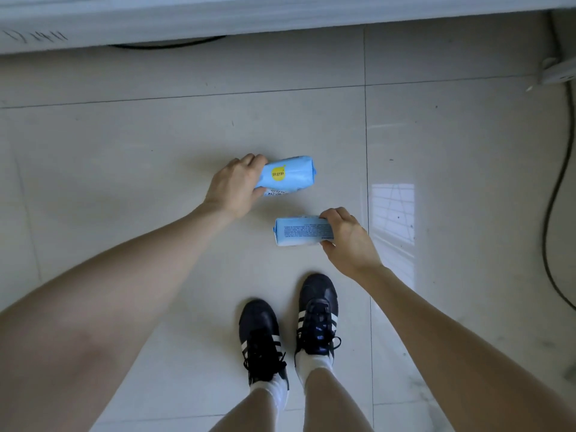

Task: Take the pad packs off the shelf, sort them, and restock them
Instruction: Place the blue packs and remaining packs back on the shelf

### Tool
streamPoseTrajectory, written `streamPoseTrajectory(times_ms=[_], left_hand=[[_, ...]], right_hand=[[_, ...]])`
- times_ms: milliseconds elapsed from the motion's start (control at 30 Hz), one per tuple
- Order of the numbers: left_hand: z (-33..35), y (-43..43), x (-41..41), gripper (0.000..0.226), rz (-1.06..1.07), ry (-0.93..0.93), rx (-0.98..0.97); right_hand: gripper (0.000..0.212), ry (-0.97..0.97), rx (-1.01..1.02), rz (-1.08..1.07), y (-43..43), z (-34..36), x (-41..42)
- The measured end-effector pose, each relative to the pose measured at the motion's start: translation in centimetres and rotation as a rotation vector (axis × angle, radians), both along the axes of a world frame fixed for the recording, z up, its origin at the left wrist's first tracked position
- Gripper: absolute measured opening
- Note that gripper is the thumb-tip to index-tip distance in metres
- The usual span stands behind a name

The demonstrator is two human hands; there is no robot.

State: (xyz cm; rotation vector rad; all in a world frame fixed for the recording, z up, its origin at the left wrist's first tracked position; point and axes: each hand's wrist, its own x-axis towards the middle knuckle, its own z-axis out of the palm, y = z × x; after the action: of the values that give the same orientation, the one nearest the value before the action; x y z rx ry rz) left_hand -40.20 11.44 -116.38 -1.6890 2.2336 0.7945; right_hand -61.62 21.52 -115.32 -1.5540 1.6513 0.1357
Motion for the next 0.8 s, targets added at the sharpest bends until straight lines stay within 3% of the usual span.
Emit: streamPoseTrajectory(times_ms=[600,800], left_hand=[[25.1,4.6,2.9,0.036,0.133,0.190,-0.185],[33.9,8.5,3.7,0.036,0.200,0.256,-0.264]], right_hand=[[0.035,-0.060,-0.084,-0.114,2.2,23.2,0.4],[0.031,-0.049,-0.115,-0.038,3.2,32.7,0.2]])
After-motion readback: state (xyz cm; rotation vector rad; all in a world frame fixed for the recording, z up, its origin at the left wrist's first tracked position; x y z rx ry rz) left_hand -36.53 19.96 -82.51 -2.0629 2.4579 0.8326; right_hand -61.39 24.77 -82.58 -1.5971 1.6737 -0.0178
